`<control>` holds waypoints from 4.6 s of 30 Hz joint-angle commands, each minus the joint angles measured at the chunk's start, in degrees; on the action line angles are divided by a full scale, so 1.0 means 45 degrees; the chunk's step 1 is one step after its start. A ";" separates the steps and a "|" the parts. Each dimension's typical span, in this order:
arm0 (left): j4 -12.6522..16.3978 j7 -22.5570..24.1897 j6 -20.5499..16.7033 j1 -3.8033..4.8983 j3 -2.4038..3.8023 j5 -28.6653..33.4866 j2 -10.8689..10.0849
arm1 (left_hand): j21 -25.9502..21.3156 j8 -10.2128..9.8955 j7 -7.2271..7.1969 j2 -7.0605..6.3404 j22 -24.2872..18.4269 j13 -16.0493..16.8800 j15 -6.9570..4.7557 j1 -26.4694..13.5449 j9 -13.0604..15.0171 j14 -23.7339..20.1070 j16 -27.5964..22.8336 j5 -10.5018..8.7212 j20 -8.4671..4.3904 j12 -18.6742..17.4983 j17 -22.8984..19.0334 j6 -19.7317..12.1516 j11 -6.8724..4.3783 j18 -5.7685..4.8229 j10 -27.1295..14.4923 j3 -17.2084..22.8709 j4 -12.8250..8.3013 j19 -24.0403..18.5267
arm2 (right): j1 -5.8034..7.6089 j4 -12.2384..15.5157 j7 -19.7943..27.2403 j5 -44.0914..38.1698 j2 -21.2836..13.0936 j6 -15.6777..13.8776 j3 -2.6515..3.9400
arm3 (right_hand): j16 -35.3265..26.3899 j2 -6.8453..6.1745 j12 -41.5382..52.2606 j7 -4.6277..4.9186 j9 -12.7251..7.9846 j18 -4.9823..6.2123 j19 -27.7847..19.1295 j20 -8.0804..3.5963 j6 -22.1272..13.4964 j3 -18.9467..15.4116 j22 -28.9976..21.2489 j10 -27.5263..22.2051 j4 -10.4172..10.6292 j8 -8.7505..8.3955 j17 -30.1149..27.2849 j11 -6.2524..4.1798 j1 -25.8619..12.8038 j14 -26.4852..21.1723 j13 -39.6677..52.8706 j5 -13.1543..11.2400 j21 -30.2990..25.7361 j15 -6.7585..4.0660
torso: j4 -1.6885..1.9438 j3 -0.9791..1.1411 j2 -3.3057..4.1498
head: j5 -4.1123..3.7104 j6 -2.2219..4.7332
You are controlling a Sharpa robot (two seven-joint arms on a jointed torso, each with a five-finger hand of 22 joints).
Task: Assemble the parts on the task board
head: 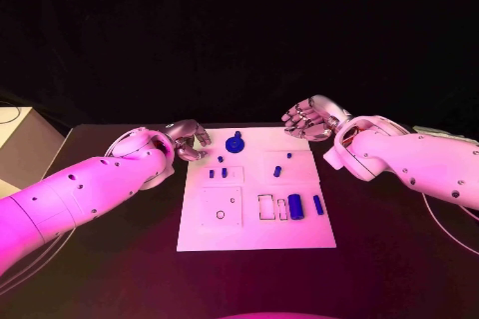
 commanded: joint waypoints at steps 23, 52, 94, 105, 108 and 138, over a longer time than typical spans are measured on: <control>0.2306 0.4227 0.1177 -0.1012 0.0346 1.6048 -0.2751 | -0.0157 0.0123 0.0288 0.0445 0.0081 0.0372 -0.0400 -0.0212 0.0075 -0.0380 -0.1909 -0.0020 -0.0414 0.1336 -0.1828 0.0675 -0.0388 -0.0040 0.1362 -0.0428 0.0768 0.1393 | -0.0624 0.0163 -0.4092 -0.8736 -0.0096 0.2944 -0.0085 | 1.2793 -0.0900 -0.1596 -0.0309 -0.0179 -0.0698 0.4067 -0.1162 0.1253 0.0350 0.9818 0.1697 0.0685 -0.1078 1.0045 -0.0592 -0.0746 0.3913 0.0095 -0.0614 1.0743 -0.1024 | 0.0185 -0.0117 -0.0135 | -0.0526 0.0336; 0.3220 0.4441 0.0801 -0.1238 0.0354 1.6558 -0.3294 | -0.0219 0.0142 0.0272 0.0396 -0.0010 0.0370 -0.0409 -0.0273 0.0089 -0.0358 -0.1944 -0.0028 -0.0414 0.1323 -0.1817 0.0710 -0.0399 -0.0025 0.1345 -0.0517 0.0837 0.1372 | -0.1022 0.0034 -0.4238 -0.9072 0.0566 0.2103 -0.0097 | 1.4052 -0.0394 -0.1525 -0.0510 0.0096 -0.0771 0.4131 -0.1158 0.1861 0.1076 1.0841 0.1700 0.0974 -0.0888 1.0672 -0.0700 -0.0276 0.3712 0.0167 -0.0146 1.1567 -0.1069 | 0.0180 -0.0129 -0.0126 | -0.0564 0.0232; 0.3325 0.4635 0.0429 -0.1238 0.0354 1.6057 -0.3297 | -0.0213 0.0156 0.0269 0.0416 -0.0016 0.0371 -0.0435 -0.0084 0.0103 -0.0301 -0.1979 -0.0005 -0.0442 0.1314 -0.1795 0.0735 -0.0410 -0.0020 0.1339 -0.0505 0.0767 0.1430 | -0.1234 0.0441 -0.5515 -1.0444 0.0719 0.1266 -0.0097 | 1.4470 -0.0152 -0.1573 -0.0890 0.1074 -0.1014 0.4414 -0.1422 0.2697 0.2254 1.2565 0.2837 -0.0126 0.0062 1.0478 -0.1054 -0.0540 0.3666 0.0073 0.0714 1.2916 -0.1359 | 0.0188 -0.0142 -0.0153 | -0.0639 0.0113; 0.3265 0.4602 0.0473 -0.1240 0.0354 1.5914 -0.3264 | -0.0172 0.0150 0.0279 0.0417 0.0040 0.0365 -0.0430 -0.0074 0.0101 -0.0300 -0.1990 -0.0003 -0.0443 0.1297 -0.1793 0.0723 -0.0400 -0.0036 0.1311 -0.0508 0.0770 0.1476 | -0.1245 0.0752 -0.5642 -1.0524 0.0495 0.0114 -0.0089 | 1.4598 -0.0181 -0.1590 -0.0895 0.1186 -0.1055 0.4470 -0.1419 0.2697 0.2202 1.2794 0.2885 -0.0099 0.0133 1.0615 -0.1056 -0.0764 0.3698 0.0068 0.0609 1.3096 -0.1355 | 0.0165 -0.0145 -0.0150 | -0.0656 0.0147; 0.3234 0.4602 0.0476 -0.1241 0.0354 1.5903 -0.3257 | -0.0196 0.0146 0.0285 0.0418 0.0008 0.0361 -0.0428 -0.0071 0.0100 -0.0291 -0.1989 -0.0003 -0.0443 0.1287 -0.1790 0.0716 -0.0395 -0.0030 0.1294 -0.0511 0.0772 0.1457 | -0.1242 0.0858 -0.5642 -1.0513 0.0403 -0.0037 -0.0079 | 1.4599 -0.0186 -0.1592 -0.0901 0.1207 -0.1055 0.4469 -0.1418 0.2692 0.2189 1.2805 0.2889 -0.0094 0.0144 1.0596 -0.1059 -0.0799 0.3696 0.0067 0.0552 1.3102 -0.1355 | 0.0160 -0.0148 -0.0163 | -0.0672 0.0163; 0.3115 0.4660 0.0534 -0.1321 0.0354 1.5907 -0.3090 | -0.0192 0.0142 0.0293 0.0424 0.0015 0.0352 -0.0417 -0.0056 0.0101 -0.0276 -0.1994 -0.0002 -0.0442 0.1261 -0.1781 0.0707 -0.0381 -0.0034 0.1249 -0.0517 0.0778 0.1472 | -0.1635 0.4233 -0.4776 -0.9542 0.0356 -0.0197 0.0039 | 1.4661 -0.0221 -0.1606 -0.0897 0.1253 -0.1093 0.4530 -0.1419 0.2654 0.2175 1.3015 0.2877 -0.0113 0.0157 1.0662 -0.1059 -0.0852 0.3707 0.0061 0.0548 1.3269 -0.1357 | 0.0187 -0.0185 -0.0166 | -0.0151 0.0068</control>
